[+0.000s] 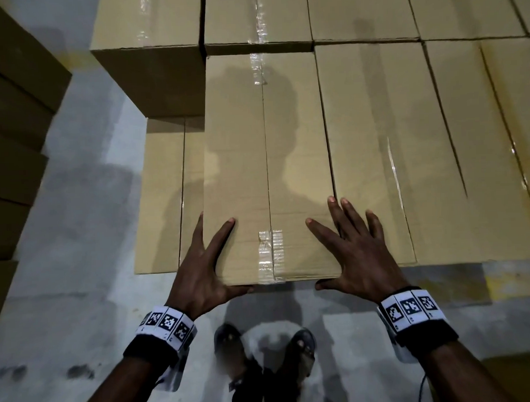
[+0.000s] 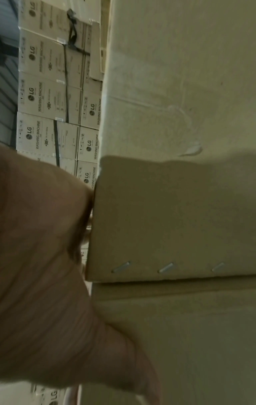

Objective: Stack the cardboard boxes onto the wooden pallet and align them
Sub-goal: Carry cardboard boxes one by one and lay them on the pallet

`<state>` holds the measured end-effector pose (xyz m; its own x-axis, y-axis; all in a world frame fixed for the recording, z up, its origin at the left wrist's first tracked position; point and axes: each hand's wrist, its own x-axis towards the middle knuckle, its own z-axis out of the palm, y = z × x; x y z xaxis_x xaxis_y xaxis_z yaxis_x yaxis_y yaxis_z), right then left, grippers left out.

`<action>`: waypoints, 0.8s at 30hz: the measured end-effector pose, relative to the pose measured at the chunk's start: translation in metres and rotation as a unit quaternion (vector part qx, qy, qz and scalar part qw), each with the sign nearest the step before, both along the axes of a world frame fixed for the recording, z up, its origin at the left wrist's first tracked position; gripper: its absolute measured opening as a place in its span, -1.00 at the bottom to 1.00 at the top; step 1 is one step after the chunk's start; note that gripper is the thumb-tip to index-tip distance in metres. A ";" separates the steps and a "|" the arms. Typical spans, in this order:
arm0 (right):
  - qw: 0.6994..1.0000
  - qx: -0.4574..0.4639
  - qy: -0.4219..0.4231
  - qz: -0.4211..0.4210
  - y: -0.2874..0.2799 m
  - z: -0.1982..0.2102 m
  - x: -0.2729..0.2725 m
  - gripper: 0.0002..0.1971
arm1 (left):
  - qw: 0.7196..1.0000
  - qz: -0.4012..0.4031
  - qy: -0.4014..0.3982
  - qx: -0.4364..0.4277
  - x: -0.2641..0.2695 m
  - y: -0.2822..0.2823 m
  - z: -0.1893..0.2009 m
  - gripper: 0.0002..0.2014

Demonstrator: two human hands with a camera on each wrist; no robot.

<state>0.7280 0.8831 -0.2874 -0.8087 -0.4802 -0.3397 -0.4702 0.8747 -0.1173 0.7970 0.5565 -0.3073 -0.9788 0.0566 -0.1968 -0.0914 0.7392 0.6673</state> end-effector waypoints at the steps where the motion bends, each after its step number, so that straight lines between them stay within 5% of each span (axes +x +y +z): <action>1: 1.000 0.000 0.001 0.000 0.000 0.000 0.000 0.38 | 1.000 0.000 0.003 -0.003 0.001 0.001 -0.001 0.36; 24: 0.996 0.015 0.066 0.054 0.001 0.005 -0.005 0.26 | 0.994 -0.064 0.053 -0.068 0.007 -0.007 -0.011 0.13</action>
<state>0.7233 0.8837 -0.2823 -0.7918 -0.5578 -0.2489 -0.5711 0.8206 -0.0226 0.8036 0.5494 -0.3182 -0.9809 0.1617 -0.1081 0.0740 0.8243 0.5613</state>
